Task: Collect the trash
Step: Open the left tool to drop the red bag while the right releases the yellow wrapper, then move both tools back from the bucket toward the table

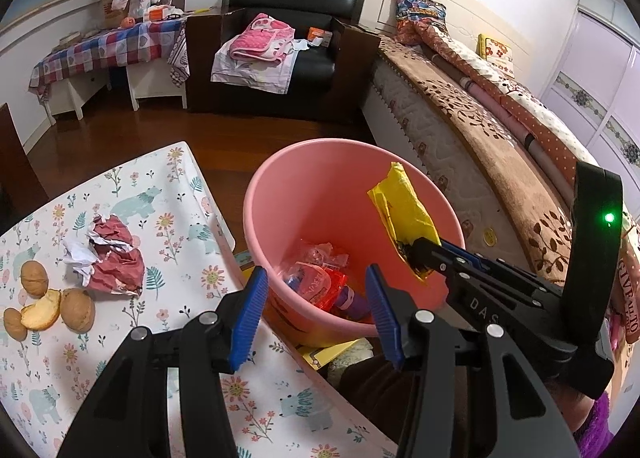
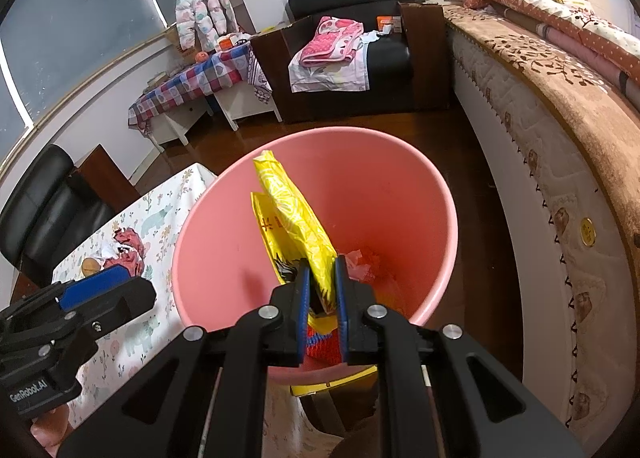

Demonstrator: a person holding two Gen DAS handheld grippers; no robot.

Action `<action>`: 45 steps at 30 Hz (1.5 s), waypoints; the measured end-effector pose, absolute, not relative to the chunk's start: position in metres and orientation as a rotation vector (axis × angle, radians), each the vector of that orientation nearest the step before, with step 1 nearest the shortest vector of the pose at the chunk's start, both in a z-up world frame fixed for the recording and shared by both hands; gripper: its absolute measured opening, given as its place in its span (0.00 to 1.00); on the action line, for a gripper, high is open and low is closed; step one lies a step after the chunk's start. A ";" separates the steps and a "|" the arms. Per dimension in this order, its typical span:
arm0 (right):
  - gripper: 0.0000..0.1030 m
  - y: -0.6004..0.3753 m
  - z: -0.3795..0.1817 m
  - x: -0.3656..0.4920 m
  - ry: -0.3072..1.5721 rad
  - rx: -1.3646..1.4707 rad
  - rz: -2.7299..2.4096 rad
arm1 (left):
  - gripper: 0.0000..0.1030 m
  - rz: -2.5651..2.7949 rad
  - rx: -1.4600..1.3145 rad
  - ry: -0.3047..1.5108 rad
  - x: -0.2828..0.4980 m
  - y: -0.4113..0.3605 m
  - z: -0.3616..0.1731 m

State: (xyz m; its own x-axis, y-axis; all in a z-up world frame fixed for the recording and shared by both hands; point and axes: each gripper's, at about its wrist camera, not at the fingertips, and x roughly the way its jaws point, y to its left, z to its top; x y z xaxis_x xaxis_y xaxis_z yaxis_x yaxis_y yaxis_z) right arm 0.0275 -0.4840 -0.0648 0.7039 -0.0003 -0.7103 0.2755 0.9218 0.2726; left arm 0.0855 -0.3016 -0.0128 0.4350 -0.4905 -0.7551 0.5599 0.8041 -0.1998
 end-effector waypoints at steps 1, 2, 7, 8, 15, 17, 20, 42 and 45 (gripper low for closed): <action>0.13 -0.483 -0.064 0.029 0.781 0.371 -0.167 | 0.49 -0.655 0.083 0.911 0.086 -0.301 -0.012; 0.15 -0.483 -0.064 0.031 0.784 0.367 -0.175 | 0.49 -0.655 0.082 0.911 0.086 -0.300 -0.012; 0.28 -0.483 -0.062 0.038 0.796 0.370 -0.180 | 0.49 -0.657 0.077 0.919 0.088 -0.297 -0.011; 0.28 -0.481 -0.062 0.039 0.799 0.366 -0.180 | 0.49 -0.659 0.075 0.920 0.088 -0.296 -0.011; 0.29 -0.474 -0.059 0.043 0.806 0.355 -0.169 | 0.49 -0.657 0.050 0.917 0.089 -0.282 -0.008; 0.29 -0.469 -0.057 0.043 0.804 0.361 -0.158 | 0.49 -0.656 0.046 0.911 0.088 -0.277 -0.006; 0.29 -0.463 -0.054 0.042 0.799 0.361 -0.143 | 0.49 -0.650 0.043 0.900 0.086 -0.268 -0.003; 0.29 -0.391 -0.028 0.040 0.790 0.284 -0.012 | 0.48 -0.415 -0.015 0.849 0.097 -0.123 0.001; 0.29 -0.383 -0.029 0.040 0.795 0.277 0.002 | 0.48 -0.366 -0.024 0.858 0.106 -0.101 -0.004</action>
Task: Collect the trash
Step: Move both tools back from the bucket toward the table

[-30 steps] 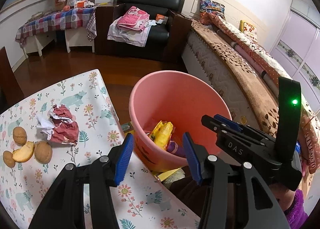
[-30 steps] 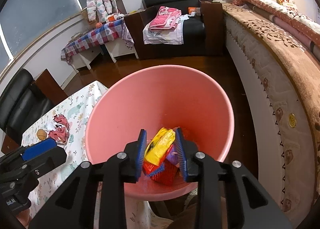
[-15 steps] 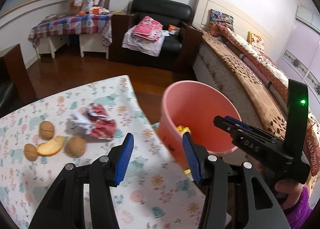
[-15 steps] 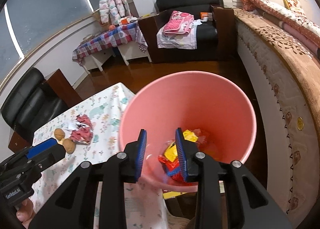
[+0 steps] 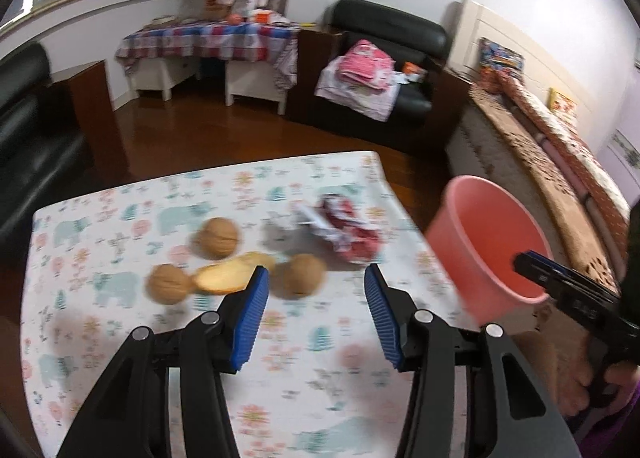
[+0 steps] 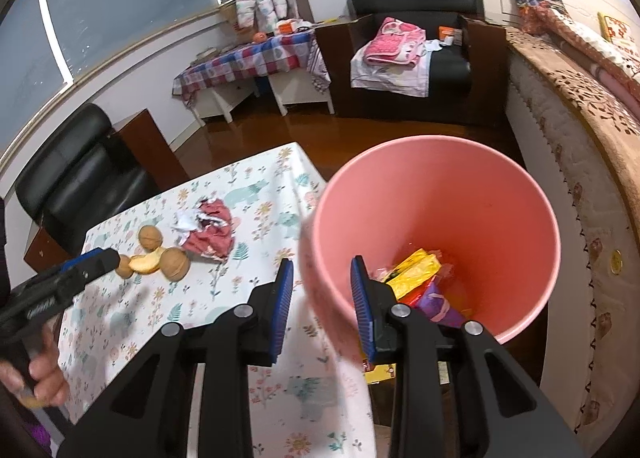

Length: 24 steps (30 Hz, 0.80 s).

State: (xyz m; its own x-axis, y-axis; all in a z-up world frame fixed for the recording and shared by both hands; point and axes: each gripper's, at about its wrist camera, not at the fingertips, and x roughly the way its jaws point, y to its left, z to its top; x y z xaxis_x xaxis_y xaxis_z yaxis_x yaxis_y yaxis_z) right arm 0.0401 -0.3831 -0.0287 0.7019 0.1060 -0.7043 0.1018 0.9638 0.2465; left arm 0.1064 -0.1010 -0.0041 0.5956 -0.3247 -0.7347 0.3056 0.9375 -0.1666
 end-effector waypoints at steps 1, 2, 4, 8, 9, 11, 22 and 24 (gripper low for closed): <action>0.29 -0.382 -0.029 0.041 0.798 0.275 0.006 | 0.48 -0.344 -0.023 0.859 0.110 -0.093 -0.006; 0.29 -0.380 -0.029 0.041 0.801 0.272 0.010 | 0.48 -0.326 -0.018 0.859 0.115 -0.087 -0.007; 0.29 -0.376 -0.030 0.043 0.805 0.268 0.014 | 0.48 -0.309 -0.004 0.862 0.122 -0.078 -0.008; 0.29 -0.372 -0.032 0.044 0.814 0.265 0.021 | 0.44 -0.308 0.040 0.900 0.138 -0.069 -0.017; 0.29 -0.371 -0.033 0.044 0.816 0.265 0.024 | 0.40 -0.308 0.050 0.913 0.141 -0.068 -0.021; 0.29 -0.368 -0.034 0.045 0.821 0.258 0.037 | 0.34 -0.321 0.060 0.938 0.146 -0.069 -0.028; 0.29 -0.359 -0.044 0.056 0.852 0.243 0.068 | 0.32 -0.330 0.162 1.006 0.177 -0.073 -0.056; 0.29 -0.359 -0.045 0.058 0.856 0.248 0.070 | 0.33 -0.346 0.185 1.027 0.182 -0.077 -0.061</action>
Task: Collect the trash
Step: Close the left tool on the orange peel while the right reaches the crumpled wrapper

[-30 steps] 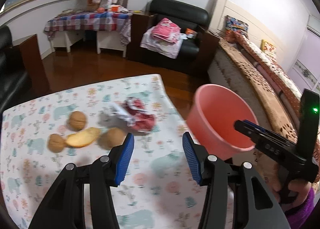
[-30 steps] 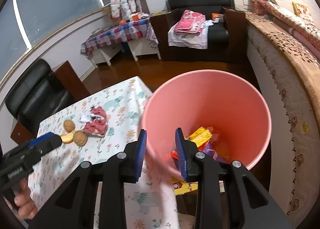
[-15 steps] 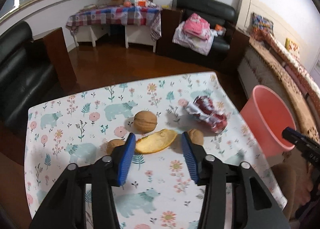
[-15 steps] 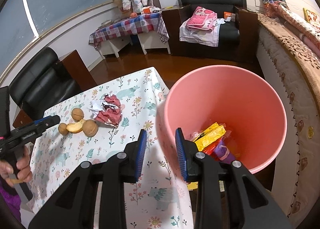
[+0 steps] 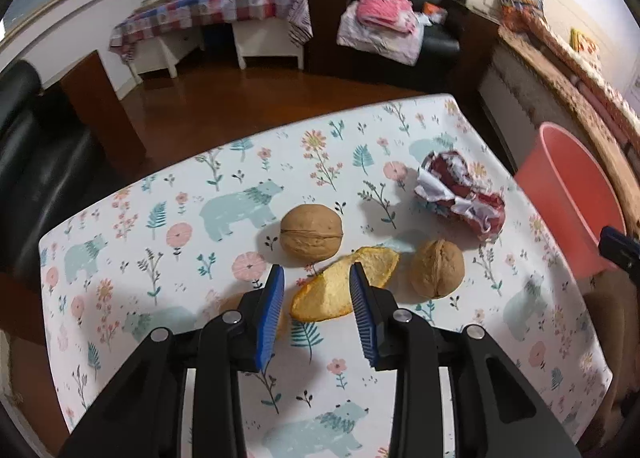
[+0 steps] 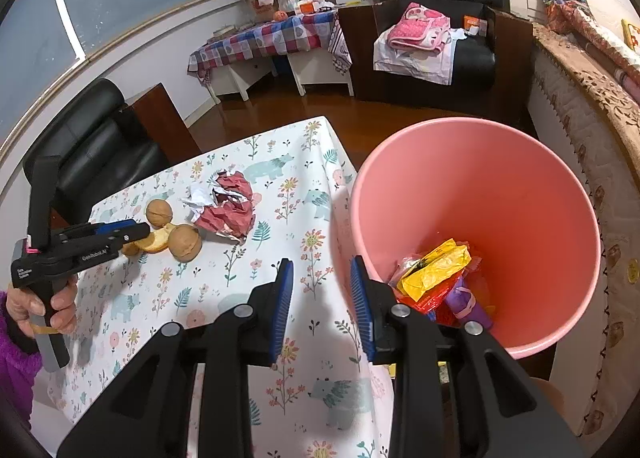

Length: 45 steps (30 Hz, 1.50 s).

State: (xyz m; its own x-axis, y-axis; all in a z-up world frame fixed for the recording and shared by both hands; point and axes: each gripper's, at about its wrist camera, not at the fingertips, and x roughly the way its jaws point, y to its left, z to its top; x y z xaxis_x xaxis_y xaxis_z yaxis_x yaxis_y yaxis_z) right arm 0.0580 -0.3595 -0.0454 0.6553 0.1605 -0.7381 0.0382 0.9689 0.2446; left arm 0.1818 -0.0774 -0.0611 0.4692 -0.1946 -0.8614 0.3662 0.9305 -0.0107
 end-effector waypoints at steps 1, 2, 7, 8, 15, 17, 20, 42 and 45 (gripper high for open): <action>0.29 -0.359 -0.046 0.059 0.858 0.250 0.072 | 0.33 -0.363 0.196 1.039 0.184 -0.080 -0.064; 0.29 -0.359 -0.046 0.060 0.860 0.248 0.073 | 0.33 -0.372 0.209 1.049 0.185 -0.082 -0.067; 0.29 -0.357 -0.049 0.064 0.867 0.243 0.086 | 0.33 -0.380 0.245 1.069 0.187 -0.090 -0.075; 0.29 -0.355 -0.050 0.065 0.870 0.241 0.090 | 0.31 -0.382 0.239 1.071 0.186 -0.090 -0.076; 0.29 -0.339 -0.051 0.074 0.876 0.218 0.137 | 0.08 -0.410 0.191 1.092 0.172 -0.090 -0.082; 0.29 -0.333 -0.050 0.075 0.874 0.206 0.148 | 0.06 -0.410 0.164 1.092 0.168 -0.087 -0.081; 0.29 -0.328 -0.050 0.079 0.877 0.199 0.162 | 0.05 -0.397 0.108 1.084 0.163 -0.080 -0.078; 0.29 -0.279 -0.055 0.143 0.887 0.172 0.234 | 0.05 -0.334 -0.082 1.040 0.105 -0.023 -0.059; 0.29 -0.277 -0.062 0.152 0.912 0.195 0.239 | 0.05 -0.337 -0.096 1.042 0.103 -0.021 -0.060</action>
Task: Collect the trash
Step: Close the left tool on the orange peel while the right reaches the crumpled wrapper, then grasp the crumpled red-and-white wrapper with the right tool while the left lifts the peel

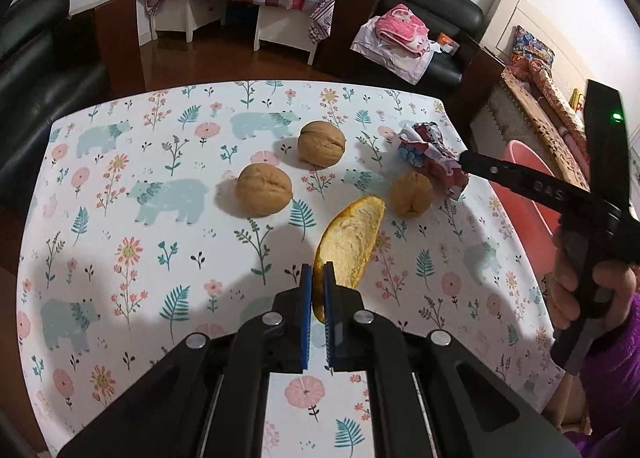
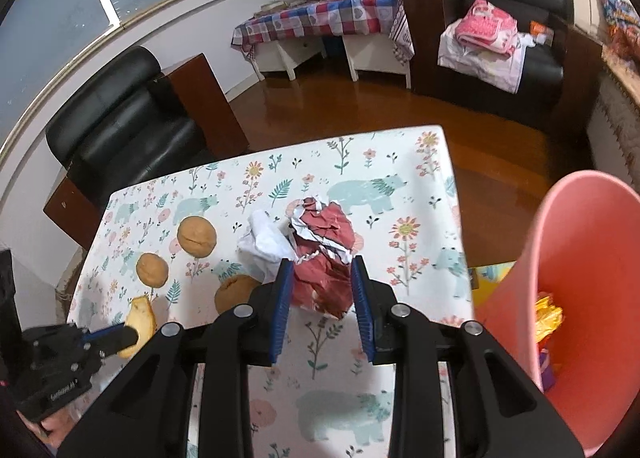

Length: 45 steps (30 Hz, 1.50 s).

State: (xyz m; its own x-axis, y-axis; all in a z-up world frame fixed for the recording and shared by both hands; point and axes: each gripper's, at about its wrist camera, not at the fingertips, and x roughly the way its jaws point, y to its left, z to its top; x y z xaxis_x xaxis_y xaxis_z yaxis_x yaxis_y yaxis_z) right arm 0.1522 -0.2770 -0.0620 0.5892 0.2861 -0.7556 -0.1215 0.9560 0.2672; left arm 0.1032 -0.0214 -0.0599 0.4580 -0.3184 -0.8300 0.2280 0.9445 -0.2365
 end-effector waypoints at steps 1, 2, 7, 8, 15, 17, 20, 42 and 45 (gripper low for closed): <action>0.29 -0.277 -0.064 0.155 0.917 0.195 0.232 | 0.05 -0.336 -0.101 1.044 0.102 -0.020 -0.060; 0.29 -0.277 -0.067 0.156 0.921 0.194 0.224 | 0.05 -0.334 -0.105 1.045 0.102 -0.020 -0.060; 0.29 -0.280 -0.072 0.156 0.925 0.219 0.216 | 0.05 -0.333 -0.119 1.048 0.099 -0.017 -0.060; 0.29 -0.281 -0.072 0.155 0.927 0.223 0.220 | 0.05 -0.333 -0.120 1.048 0.098 -0.017 -0.060; 0.02 -0.288 -0.070 0.141 0.918 0.265 0.244 | 0.05 -0.337 -0.129 1.035 0.094 -0.020 -0.055; 0.02 -0.289 -0.069 0.137 0.912 0.264 0.248 | 0.05 -0.337 -0.126 1.031 0.093 -0.021 -0.054; 0.02 -0.291 -0.065 0.134 0.898 0.275 0.242 | 0.05 -0.329 -0.126 1.028 0.091 -0.022 -0.052; 0.50 -0.281 -0.080 0.162 0.954 0.268 0.216 | 0.05 -0.269 -0.133 1.028 0.096 -0.020 -0.062; 0.50 -0.278 -0.082 0.165 0.953 0.244 0.202 | 0.05 -0.271 -0.132 1.023 0.095 -0.022 -0.062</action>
State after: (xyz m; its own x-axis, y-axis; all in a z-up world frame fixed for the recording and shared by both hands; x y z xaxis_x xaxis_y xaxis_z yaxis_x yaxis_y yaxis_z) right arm 0.1652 -0.2778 -0.0822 0.5642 0.2763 -0.7781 -0.0629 0.9540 0.2932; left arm 0.0953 -0.0218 -0.0617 0.4912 -0.2840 -0.8235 0.1613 0.9587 -0.2344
